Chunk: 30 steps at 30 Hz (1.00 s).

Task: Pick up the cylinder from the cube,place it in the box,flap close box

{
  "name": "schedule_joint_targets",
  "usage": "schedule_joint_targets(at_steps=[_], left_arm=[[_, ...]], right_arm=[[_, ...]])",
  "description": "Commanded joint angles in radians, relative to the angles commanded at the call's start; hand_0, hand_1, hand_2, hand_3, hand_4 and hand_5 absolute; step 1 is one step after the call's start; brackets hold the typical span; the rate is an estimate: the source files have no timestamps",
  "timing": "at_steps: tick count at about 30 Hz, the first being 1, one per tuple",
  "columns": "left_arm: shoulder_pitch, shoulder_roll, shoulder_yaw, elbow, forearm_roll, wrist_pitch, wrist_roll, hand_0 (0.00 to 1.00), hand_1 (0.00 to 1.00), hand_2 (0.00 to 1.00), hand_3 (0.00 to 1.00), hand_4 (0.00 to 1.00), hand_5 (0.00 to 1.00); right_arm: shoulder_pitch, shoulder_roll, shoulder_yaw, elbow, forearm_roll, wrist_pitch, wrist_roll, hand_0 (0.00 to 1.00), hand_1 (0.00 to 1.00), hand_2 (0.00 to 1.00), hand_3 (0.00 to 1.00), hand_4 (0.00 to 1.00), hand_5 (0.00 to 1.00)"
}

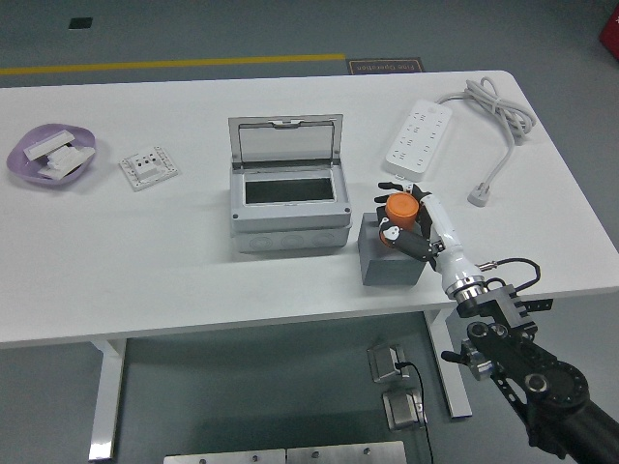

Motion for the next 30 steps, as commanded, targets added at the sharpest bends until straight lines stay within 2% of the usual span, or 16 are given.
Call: schedule_joint_targets(at_steps=[1,6,7,14,18,19,24,25,30], left_arm=[[0.000,0.000,-0.001,0.000,0.001,-0.001,0.001,0.633,0.645,0.606,0.611,0.654,0.252],[0.002,-0.001,-0.003,0.000,0.006,-0.005,0.003,0.633,0.645,0.606,0.611,0.654,0.252],[0.002,-0.001,-0.004,0.000,0.007,-0.006,0.003,0.633,0.645,0.607,0.611,0.654,0.251],[0.004,0.002,-0.021,0.000,0.026,-0.007,0.006,0.633,0.645,0.606,0.611,0.654,0.251],[0.004,0.005,-0.034,0.000,0.039,-0.007,0.008,0.633,0.645,0.606,0.611,0.654,0.251],[0.004,0.006,-0.037,0.000,0.041,-0.007,0.008,0.633,0.645,0.607,0.612,0.655,0.252],[0.006,0.011,-0.056,0.000,0.062,-0.007,0.013,0.633,0.645,0.607,0.612,0.655,0.252],[0.006,0.012,-0.061,0.000,0.067,-0.007,0.014,0.632,0.646,0.608,0.611,0.655,0.251],[0.006,0.018,-0.083,0.000,0.093,-0.008,0.021,0.632,0.646,0.608,0.611,0.655,0.251]], right_arm=[[0.002,0.000,0.002,0.002,-0.006,-0.002,0.000,0.427,0.402,0.466,0.374,0.002,0.002],[0.011,-0.003,0.006,0.016,-0.035,-0.010,-0.006,0.427,0.402,0.466,0.374,0.002,0.002],[0.014,-0.003,0.005,0.019,-0.041,-0.012,-0.007,0.323,0.381,0.463,0.357,0.002,0.002],[0.081,-0.011,-0.062,0.028,-0.105,-0.050,-0.046,0.303,0.388,0.461,0.354,0.002,0.002],[0.150,-0.012,-0.124,0.014,-0.179,-0.053,-0.108,0.303,0.388,0.461,0.354,0.002,0.002],[0.170,-0.011,-0.143,0.007,-0.201,-0.051,-0.126,0.236,0.345,0.462,0.354,0.002,0.002],[0.273,0.007,-0.232,-0.035,-0.308,-0.032,-0.196,0.236,0.345,0.462,0.354,0.002,0.002],[0.296,0.013,-0.250,-0.045,-0.332,-0.027,-0.209,0.002,0.233,0.445,0.347,0.002,0.002],[0.405,0.040,-0.332,-0.105,-0.444,0.015,-0.266,0.002,0.233,0.445,0.347,0.002,0.002]])
